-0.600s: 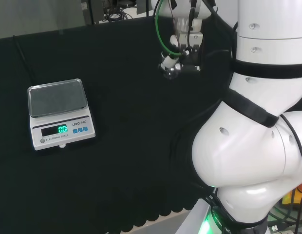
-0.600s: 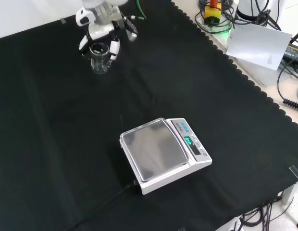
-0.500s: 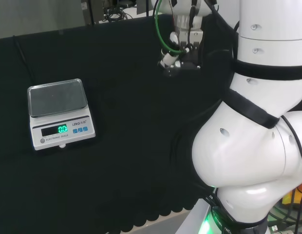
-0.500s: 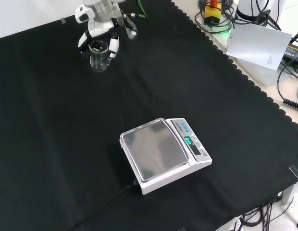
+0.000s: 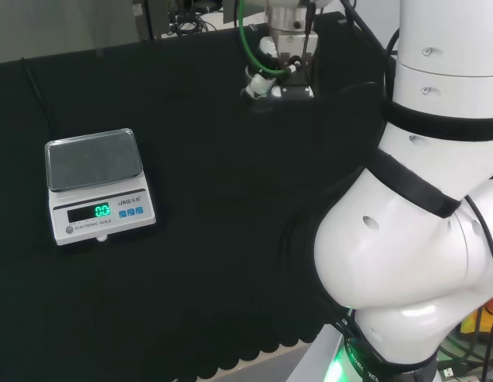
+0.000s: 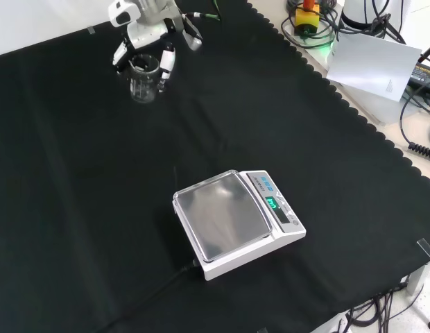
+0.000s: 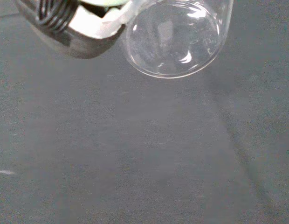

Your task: Put the beaker on the electronic balance.

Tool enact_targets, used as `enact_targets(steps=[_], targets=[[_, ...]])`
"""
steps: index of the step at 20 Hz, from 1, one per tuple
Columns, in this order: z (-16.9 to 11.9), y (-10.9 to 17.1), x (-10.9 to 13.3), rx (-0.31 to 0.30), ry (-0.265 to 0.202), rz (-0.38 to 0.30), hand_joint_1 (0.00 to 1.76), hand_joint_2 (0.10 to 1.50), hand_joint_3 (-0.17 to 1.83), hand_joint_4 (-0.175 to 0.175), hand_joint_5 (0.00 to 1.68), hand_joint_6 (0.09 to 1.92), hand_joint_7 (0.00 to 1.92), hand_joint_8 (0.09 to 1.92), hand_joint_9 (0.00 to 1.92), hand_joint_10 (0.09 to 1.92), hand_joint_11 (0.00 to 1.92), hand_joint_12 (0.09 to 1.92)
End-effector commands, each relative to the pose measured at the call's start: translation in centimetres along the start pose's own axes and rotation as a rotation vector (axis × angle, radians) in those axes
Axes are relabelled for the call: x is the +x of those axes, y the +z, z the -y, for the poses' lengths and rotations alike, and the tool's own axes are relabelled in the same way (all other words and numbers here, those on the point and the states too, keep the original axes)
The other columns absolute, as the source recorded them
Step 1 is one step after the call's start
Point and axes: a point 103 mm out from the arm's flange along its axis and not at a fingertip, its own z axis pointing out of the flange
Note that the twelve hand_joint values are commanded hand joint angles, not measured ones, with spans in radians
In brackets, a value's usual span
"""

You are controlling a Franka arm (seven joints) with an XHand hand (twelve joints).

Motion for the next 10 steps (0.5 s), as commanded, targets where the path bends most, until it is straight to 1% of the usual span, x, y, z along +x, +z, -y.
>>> enact_targets(steps=[1, 6, 8, 10], targets=[[0.5, 0.1, 8.9, 0.025, -0.167, 0.027, 1.2, 1.21, 0.07, -0.175, 0.72, 1.4, 0.75, 1.42, 1.03, 1.19, 1.26, 0.78], [2.0, 0.9, 18.3, 0.038, -0.346, 0.075, 1.2, 1.21, 0.06, -0.175, 0.72, 1.39, 0.76, 1.4, 1.03, 1.19, 1.26, 0.78], [2.6, 1.6, 21.3, 0.05, -0.395, 0.082, 1.2, 1.21, 0.05, -0.175, 0.73, 1.39, 0.76, 1.4, 1.03, 1.19, 1.26, 0.78], [3.0, 2.4, 23.5, 0.067, -0.425, 0.085, 1.2, 1.21, 0.05, -0.175, 0.73, 1.38, 0.76, 1.4, 1.04, 1.19, 1.26, 0.78]])
